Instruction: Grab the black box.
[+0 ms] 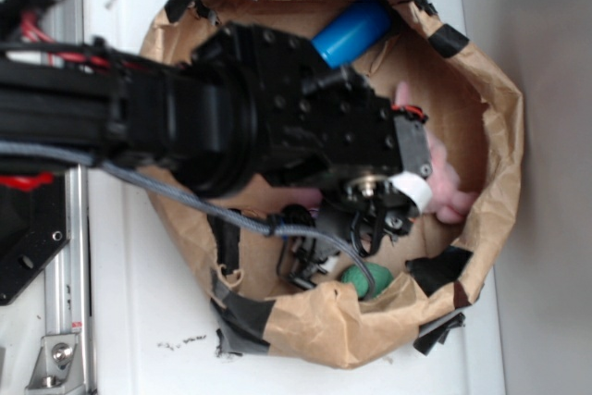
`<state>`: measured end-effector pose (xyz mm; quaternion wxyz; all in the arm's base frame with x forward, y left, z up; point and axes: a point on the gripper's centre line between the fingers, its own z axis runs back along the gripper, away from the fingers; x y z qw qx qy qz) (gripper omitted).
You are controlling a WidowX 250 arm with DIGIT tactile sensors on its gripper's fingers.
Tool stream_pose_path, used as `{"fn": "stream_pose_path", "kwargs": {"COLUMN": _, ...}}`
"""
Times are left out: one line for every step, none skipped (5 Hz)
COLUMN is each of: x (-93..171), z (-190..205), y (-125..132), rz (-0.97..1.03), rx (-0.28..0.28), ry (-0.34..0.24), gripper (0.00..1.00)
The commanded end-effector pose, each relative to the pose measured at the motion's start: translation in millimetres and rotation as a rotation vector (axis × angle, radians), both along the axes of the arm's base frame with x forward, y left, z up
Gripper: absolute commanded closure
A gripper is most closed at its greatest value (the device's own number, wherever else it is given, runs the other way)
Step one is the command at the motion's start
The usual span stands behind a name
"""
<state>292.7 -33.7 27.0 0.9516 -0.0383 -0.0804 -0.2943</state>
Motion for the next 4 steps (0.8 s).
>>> {"fn": "stream_pose_path", "kwargs": {"x": 9, "z": 27, "y": -16, "rz": -0.014, "rx": -0.046, "ry": -0.097, "gripper": 1.00}}
{"fn": "stream_pose_path", "kwargs": {"x": -2, "z": 40, "y": -8, "rz": 0.013, "rx": -0.017, "ry": -0.109, "gripper": 1.00}}
{"fn": "stream_pose_path", "kwargs": {"x": -8, "z": 56, "y": 16, "rz": 0.115, "rx": 0.033, "ry": -0.099, "gripper": 1.00}}
{"fn": "stream_pose_path", "kwargs": {"x": -17, "z": 85, "y": 53, "rz": 0.306, "rx": 0.075, "ry": -0.089, "gripper": 1.00}}
